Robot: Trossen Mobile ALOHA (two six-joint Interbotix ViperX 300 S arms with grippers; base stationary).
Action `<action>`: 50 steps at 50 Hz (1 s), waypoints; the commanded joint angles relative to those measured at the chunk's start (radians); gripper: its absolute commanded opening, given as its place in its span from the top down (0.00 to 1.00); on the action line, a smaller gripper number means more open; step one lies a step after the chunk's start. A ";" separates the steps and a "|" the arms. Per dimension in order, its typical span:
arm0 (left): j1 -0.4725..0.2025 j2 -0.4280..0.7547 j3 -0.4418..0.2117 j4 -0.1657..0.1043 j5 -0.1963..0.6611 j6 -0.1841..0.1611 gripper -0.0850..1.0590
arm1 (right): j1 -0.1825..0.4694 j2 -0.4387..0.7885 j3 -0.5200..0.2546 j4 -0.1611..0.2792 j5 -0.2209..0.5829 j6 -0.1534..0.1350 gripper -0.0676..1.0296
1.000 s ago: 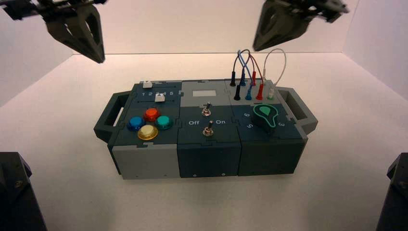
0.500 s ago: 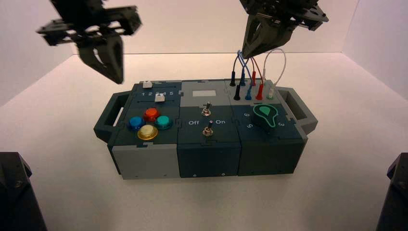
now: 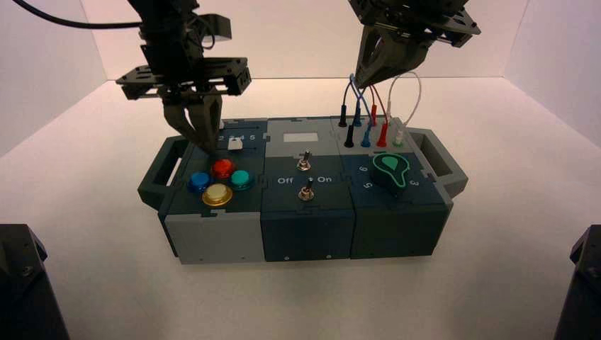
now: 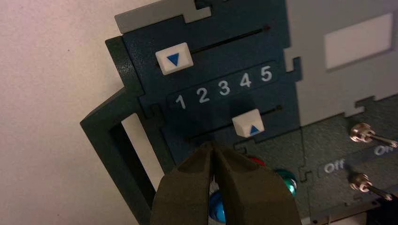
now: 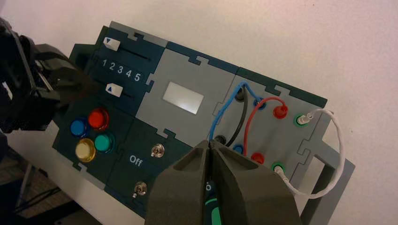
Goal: Move the bottom slider to position 4.
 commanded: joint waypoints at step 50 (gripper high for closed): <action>-0.029 0.032 -0.087 0.000 -0.011 0.020 0.95 | 0.005 0.043 -0.046 0.002 -0.008 0.000 0.96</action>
